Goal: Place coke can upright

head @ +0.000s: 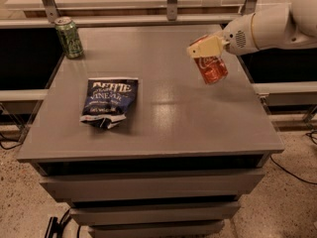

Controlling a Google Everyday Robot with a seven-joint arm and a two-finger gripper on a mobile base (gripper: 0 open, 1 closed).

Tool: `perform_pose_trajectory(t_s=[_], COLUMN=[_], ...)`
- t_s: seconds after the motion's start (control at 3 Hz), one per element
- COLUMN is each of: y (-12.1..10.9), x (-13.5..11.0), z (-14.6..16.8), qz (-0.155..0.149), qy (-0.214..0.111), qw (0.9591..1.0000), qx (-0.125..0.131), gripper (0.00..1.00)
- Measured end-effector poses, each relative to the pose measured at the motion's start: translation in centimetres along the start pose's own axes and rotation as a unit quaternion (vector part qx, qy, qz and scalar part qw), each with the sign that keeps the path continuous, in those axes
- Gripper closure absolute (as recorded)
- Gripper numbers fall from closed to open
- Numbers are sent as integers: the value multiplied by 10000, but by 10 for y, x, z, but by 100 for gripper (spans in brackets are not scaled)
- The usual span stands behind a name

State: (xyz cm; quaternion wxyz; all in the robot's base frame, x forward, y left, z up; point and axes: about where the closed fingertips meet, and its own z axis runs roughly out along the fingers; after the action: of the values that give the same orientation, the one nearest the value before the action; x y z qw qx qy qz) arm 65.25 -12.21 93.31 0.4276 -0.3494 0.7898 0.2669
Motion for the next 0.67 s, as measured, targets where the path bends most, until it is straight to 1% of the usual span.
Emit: perform_pose_trajectory(t_s=[0.33, 0.67], y=[8, 15], x=[-6, -11], z=[-1, 5], qz=[-27, -67], qy=[-765, -893], qw=[9952, 9930], qx=[-610, -765], gripper=[100, 100])
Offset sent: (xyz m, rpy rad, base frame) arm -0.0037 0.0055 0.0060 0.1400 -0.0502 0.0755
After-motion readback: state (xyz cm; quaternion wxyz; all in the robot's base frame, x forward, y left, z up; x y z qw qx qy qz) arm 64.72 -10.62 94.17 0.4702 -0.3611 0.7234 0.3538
